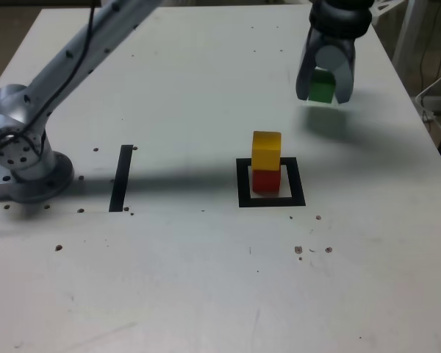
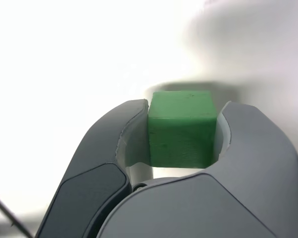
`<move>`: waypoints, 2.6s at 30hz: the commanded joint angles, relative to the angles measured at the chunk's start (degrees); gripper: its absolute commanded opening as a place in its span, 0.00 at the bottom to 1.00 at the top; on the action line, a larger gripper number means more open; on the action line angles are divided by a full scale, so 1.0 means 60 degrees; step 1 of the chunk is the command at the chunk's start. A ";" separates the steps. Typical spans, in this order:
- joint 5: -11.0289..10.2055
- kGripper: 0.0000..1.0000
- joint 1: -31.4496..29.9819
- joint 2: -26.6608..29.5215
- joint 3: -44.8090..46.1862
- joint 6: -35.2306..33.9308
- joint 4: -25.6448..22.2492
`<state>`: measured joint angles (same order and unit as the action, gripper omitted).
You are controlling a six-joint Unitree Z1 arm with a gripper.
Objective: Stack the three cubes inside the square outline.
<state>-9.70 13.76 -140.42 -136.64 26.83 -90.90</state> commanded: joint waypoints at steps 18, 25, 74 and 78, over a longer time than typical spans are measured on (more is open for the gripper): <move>0.0559 0.29 -0.1422 0.3636 0.3733 -0.1597 -0.0184; 0.1080 0.30 -0.1807 0.4138 0.4700 -0.2217 -0.0042; 0.2117 0.48 -0.2484 0.4082 0.6242 -0.2724 0.1600; 0.2192 0.69 -0.2484 0.4087 0.6381 -0.2707 0.1739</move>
<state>3.26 -1.03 -115.64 -98.76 10.60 -80.82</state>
